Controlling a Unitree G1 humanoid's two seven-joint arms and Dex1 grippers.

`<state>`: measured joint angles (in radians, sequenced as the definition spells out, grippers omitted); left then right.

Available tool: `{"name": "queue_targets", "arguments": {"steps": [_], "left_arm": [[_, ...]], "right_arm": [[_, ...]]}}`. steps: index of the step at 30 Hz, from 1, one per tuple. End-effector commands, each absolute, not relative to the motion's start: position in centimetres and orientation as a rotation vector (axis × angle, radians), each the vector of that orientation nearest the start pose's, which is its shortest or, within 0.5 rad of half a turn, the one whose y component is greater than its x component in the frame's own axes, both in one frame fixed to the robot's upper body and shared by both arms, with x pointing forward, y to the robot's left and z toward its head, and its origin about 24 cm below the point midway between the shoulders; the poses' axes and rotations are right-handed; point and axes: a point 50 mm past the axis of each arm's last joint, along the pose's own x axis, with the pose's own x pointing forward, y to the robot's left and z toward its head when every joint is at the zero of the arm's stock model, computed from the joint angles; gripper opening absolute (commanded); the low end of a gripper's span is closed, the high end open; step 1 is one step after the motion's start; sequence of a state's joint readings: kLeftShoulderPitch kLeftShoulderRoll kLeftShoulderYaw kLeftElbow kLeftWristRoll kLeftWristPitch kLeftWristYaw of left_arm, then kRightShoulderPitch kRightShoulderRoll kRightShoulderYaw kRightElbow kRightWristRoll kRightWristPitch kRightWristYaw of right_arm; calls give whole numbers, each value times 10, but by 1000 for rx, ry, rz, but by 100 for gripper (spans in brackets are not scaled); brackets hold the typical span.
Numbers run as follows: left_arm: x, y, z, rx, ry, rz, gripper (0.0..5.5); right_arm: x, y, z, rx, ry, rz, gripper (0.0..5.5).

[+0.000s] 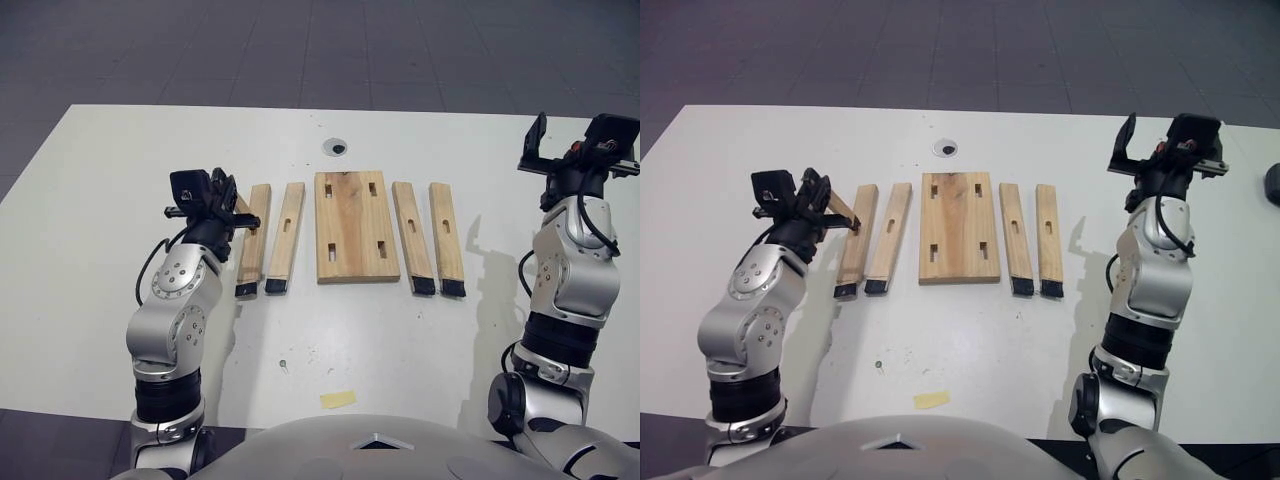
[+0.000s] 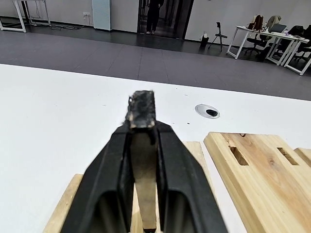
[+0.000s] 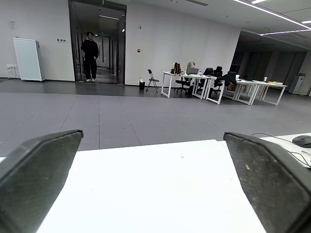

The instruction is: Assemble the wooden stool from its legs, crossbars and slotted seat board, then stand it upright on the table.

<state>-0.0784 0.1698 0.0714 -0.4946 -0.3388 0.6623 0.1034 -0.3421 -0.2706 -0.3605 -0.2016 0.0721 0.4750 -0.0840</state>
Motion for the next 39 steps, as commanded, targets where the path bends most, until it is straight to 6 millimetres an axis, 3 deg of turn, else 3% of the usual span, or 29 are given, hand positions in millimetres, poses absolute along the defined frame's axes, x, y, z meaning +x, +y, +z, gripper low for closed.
{"name": "queue_targets", "arguments": {"steps": [1, 11, 18, 22, 30, 36, 39], "left_arm": [[252, 169, 106, -100, 115, -22, 43], [243, 171, 86, -62, 163, -2, 43], [241, 168, 62, 6, 197, -23, 43], [238, 173, 40, -17, 257, -9, 43], [232, 174, 16, -8, 353, -19, 43], [250, 173, 21, 8, 374, -59, 43], [244, 177, 13, 4, 415, -57, 43]], "right_arm": [[292, -257, 163, -88, -122, -355, 540], [296, -252, 170, -88, -140, -328, 540], [316, -207, 198, -83, -217, -168, 540], [325, -194, 206, -65, -239, -126, 540], [330, -193, 208, -63, -233, -103, 540], [335, -190, 217, -54, -261, -92, 540], [335, -191, 218, -47, -267, -96, 540]]}}
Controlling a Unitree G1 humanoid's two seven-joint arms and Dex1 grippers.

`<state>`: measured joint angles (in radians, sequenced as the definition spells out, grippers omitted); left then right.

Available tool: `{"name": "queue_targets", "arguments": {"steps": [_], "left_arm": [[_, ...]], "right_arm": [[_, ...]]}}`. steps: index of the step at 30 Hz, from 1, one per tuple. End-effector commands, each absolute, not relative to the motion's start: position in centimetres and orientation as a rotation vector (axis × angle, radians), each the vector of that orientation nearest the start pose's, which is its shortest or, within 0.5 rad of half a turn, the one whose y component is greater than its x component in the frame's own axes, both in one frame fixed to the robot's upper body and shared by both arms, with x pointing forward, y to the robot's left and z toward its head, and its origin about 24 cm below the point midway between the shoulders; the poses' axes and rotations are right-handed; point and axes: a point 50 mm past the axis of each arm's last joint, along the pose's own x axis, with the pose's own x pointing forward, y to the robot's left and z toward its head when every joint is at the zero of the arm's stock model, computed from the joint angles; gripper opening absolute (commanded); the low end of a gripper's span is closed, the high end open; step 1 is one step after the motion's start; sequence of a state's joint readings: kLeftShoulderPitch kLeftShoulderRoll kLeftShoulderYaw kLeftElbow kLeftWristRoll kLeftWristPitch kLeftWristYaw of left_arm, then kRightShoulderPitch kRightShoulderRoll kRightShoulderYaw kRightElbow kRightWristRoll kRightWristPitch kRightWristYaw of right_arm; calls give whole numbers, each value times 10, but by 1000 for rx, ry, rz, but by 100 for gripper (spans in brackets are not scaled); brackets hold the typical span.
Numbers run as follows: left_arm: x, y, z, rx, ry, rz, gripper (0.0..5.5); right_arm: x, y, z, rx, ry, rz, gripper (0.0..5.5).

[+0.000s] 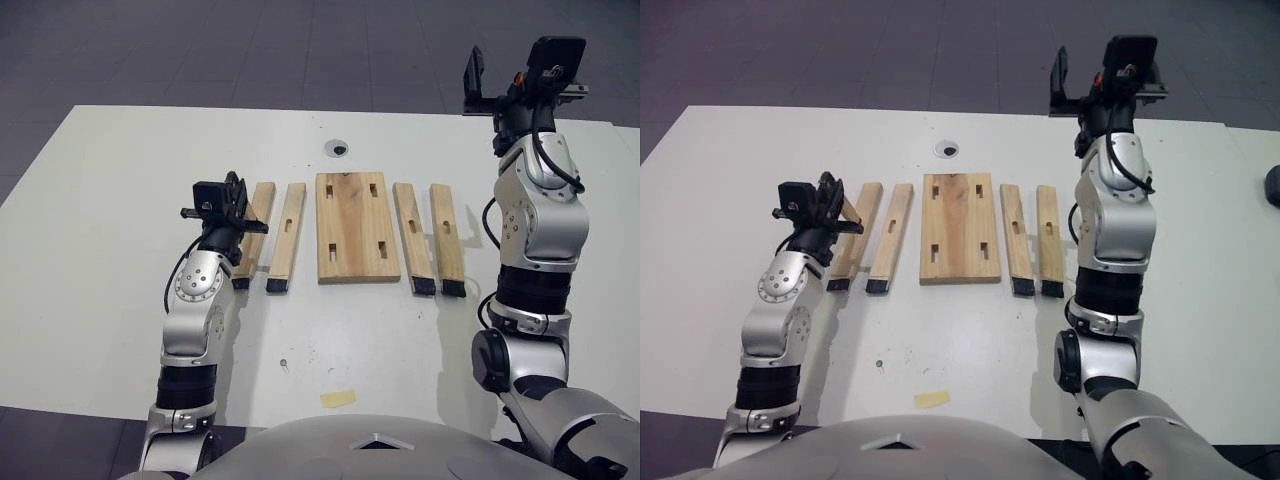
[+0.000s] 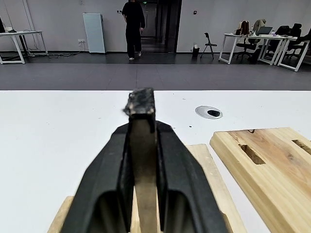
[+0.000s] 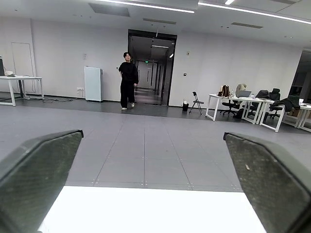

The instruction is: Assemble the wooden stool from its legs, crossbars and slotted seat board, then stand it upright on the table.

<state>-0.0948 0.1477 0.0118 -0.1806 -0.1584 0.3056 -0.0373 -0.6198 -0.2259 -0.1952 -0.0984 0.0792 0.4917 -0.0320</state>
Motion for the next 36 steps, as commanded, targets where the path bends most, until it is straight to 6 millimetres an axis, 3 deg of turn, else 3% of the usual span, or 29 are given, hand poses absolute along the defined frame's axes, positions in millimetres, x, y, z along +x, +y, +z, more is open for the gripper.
{"name": "queue_targets", "arguments": {"steps": [1, 5, 18, 35, 36], "left_arm": [[238, 178, 8, 6, 434, -53, 43], [219, 177, -2, -1, 481, -63, 43], [207, 180, -13, -16, 510, -28, 43], [229, 177, 6, -7, 356, -16, 43], [230, 176, 7, -7, 352, -18, 79]], "right_arm": [[335, -192, 219, -45, -267, -96, 540], [335, -194, 220, -46, -266, -98, 540], [339, -191, 222, -51, -261, -69, 540], [343, -192, 222, -55, -266, -61, 540], [343, -192, 222, -55, -266, -62, 540]]}}
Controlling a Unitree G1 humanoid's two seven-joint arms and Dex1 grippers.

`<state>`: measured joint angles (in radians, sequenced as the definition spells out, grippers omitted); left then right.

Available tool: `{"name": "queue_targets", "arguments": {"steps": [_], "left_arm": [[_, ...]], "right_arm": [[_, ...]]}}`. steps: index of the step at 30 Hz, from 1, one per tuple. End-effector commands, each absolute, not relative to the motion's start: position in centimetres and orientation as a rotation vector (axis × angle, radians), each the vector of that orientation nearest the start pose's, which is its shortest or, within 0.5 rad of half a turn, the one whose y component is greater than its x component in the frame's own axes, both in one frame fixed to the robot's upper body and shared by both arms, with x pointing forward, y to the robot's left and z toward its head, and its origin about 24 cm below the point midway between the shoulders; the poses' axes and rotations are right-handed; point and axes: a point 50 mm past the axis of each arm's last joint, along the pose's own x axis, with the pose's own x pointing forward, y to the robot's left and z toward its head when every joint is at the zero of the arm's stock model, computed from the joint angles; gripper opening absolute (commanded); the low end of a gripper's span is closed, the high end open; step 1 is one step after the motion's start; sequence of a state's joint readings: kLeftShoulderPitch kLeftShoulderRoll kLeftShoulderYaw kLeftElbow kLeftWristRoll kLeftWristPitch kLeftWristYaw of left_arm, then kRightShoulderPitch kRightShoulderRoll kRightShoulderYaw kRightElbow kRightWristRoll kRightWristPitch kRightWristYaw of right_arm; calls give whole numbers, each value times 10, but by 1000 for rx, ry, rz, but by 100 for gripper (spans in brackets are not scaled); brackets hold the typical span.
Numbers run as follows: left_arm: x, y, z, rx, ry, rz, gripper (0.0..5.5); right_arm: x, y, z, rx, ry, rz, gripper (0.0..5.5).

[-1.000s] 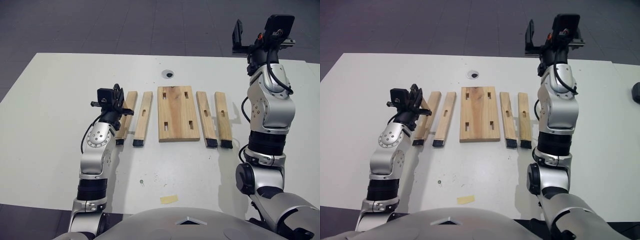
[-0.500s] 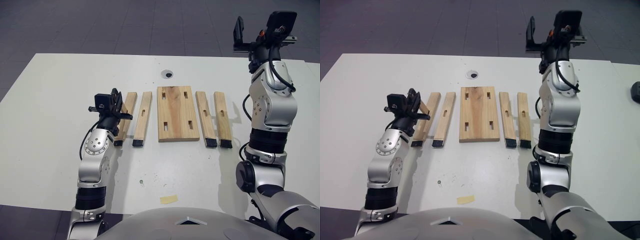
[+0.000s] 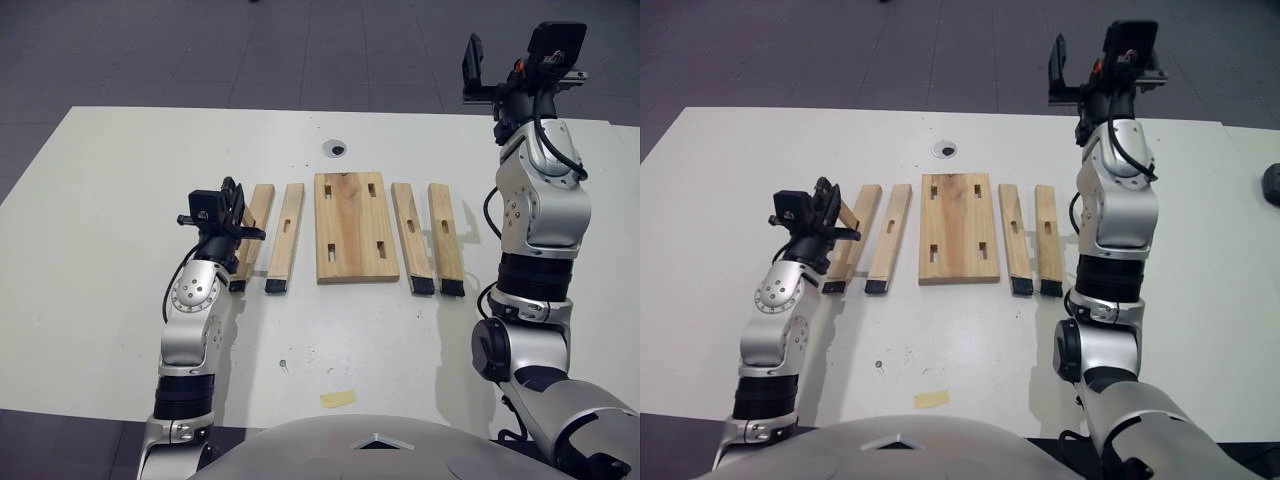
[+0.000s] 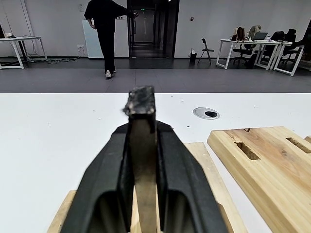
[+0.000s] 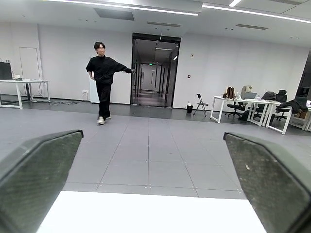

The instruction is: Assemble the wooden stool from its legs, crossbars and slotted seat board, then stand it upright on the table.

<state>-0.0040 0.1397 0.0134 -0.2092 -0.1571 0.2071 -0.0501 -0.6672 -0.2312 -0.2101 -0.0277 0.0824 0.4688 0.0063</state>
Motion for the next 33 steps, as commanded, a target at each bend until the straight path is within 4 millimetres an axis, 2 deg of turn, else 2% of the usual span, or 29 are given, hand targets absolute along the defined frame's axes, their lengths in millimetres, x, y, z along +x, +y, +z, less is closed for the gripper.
{"name": "queue_targets", "arguments": {"steps": [1, 15, 22, 27, 33], "left_arm": [[230, 176, 7, -7, 349, -20, 85], [241, 173, 29, -9, 221, -30, 339], [244, 174, 55, 31, 114, -62, 453], [248, 173, 82, 67, 26, -111, 536], [255, 173, 83, 86, 33, -124, 539]], "right_arm": [[344, -192, 222, -55, -266, -62, 540], [346, -193, 222, -60, -269, -57, 540], [345, -193, 220, -64, -264, -57, 540], [345, -194, 218, -65, -260, -62, 540], [346, -192, 216, -57, -259, -60, 540]]}}
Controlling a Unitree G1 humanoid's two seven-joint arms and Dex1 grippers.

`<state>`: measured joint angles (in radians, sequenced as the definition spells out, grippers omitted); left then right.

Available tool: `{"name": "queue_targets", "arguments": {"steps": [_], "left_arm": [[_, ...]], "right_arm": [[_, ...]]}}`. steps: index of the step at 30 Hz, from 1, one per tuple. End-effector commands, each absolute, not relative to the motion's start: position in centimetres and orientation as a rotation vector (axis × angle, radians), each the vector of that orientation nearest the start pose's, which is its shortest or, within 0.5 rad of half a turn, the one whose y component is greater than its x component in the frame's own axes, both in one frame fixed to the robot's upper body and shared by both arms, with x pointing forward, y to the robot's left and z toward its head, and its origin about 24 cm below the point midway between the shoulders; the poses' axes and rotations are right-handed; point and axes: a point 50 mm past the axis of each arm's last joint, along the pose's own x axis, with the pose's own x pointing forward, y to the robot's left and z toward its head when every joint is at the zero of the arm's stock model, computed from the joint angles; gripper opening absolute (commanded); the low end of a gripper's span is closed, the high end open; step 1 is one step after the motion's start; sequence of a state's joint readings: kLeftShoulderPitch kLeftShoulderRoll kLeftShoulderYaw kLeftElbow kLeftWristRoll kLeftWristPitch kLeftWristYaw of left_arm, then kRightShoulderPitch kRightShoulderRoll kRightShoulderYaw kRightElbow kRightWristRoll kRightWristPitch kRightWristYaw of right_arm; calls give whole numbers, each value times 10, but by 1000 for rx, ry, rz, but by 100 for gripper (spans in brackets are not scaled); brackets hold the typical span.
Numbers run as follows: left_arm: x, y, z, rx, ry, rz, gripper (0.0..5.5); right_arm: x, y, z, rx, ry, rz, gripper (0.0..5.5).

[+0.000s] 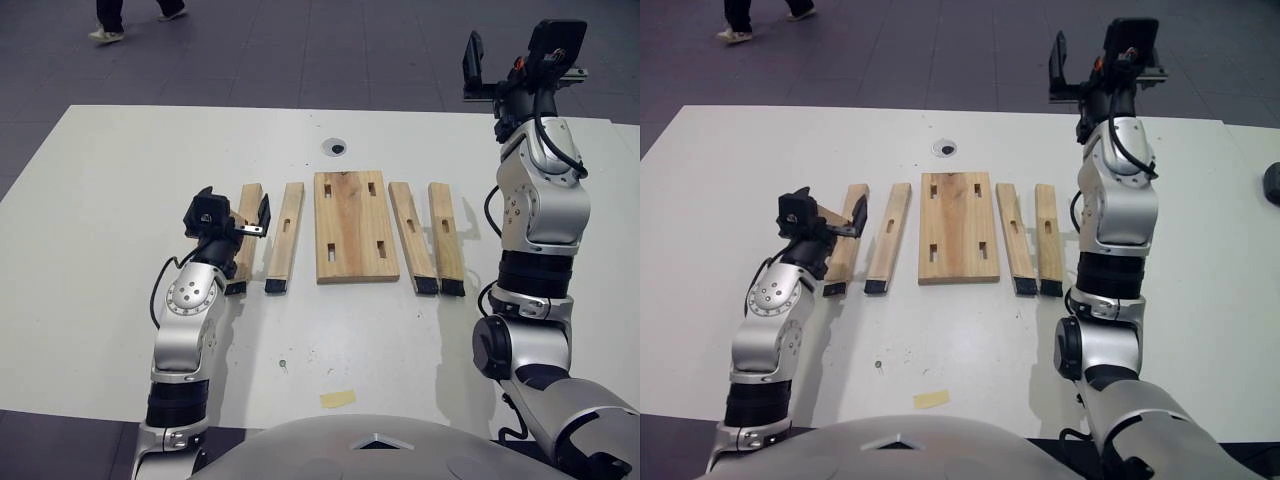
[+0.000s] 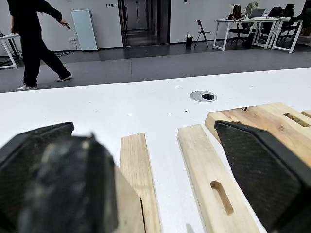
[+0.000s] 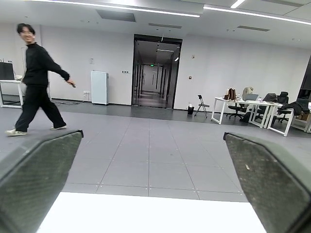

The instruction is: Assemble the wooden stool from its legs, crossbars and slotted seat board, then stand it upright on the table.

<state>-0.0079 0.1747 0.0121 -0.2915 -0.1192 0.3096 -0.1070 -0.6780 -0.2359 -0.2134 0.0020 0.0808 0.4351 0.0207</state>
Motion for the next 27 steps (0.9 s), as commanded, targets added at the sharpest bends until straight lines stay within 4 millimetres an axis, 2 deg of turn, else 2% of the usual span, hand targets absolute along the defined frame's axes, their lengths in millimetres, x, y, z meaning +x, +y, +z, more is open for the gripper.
{"name": "queue_targets", "arguments": {"steps": [1, 12, 17, 27], "left_arm": [[256, 174, 83, 87, 35, -119, 539], [271, 189, 91, 129, 16, -100, 539], [277, 187, 97, 135, -3, -118, 539], [283, 183, 91, 131, 8, -111, 539]], "right_arm": [[346, -192, 216, -56, -259, -60, 540], [346, -188, 215, -51, -263, -49, 540], [345, -187, 213, -48, -258, -47, 540], [346, -186, 213, -50, -254, -41, 540]]}}
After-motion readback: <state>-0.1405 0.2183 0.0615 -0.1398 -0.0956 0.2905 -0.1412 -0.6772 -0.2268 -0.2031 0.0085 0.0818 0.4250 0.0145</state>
